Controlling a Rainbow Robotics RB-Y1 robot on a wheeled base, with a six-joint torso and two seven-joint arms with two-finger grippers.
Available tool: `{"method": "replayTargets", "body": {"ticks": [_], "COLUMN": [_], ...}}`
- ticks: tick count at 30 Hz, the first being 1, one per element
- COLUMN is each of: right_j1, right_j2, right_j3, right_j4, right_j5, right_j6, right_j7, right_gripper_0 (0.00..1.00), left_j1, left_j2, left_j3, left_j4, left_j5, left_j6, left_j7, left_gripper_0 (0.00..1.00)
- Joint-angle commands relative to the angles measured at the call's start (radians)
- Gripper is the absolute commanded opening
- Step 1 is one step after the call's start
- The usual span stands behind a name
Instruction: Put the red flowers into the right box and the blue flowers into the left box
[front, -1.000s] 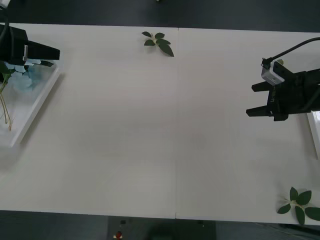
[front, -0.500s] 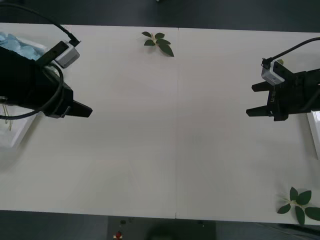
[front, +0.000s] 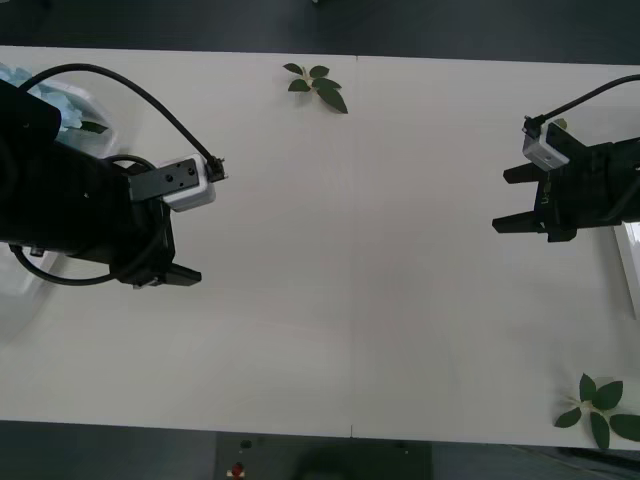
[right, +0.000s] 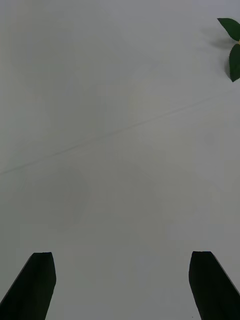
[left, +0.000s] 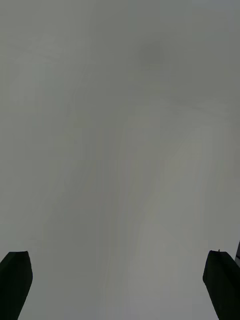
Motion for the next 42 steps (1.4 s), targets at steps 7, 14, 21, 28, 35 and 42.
{"method": "replayTargets", "body": {"ticks": [7,14,21,28,35,42], "right_j1": [-0.034,-0.034,-0.034,-0.034,-0.034,-0.034], "right_j2": [-0.033,-0.033,-0.033,-0.033,-0.033,-0.033], "right_j3": [-0.013,-0.013,-0.013,-0.013,-0.013,-0.013], "right_j4": [-0.006,-0.006,-0.006,-0.006,-0.006,-0.006], "right_j5": [0.001,0.001,0.001,0.001,0.001,0.001], "right_j6": [-0.001,-0.001,-0.001,-0.001,-0.001,-0.001], "right_j7": [0.028,0.028,0.028,0.028,0.028,0.028], "right_gripper_0": [0.78,0.77,0.78,0.78,0.78,0.78], "left_j1": [-0.018,-0.001,-0.015,-0.046,-0.073,-0.069], "left_j2": [-0.189,-0.360,-0.455,-0.524,-0.590,-0.590], "left_j3": [-0.113,-0.144,-0.141,-0.041,0.080,0.081], "left_j4": [0.009,0.119,0.226,0.299,0.268,0.266], "left_j5": [-0.266,-0.440,-0.502,-0.499,-0.496,-0.491], "left_j6": [-0.029,-0.033,-0.083,0.005,0.252,0.256], "left_j7": [-0.103,-0.101,-0.121,-0.242,-0.255,-0.252], "left_gripper_0": [1.00,1.00,1.00,1.00,1.00,1.00]}}
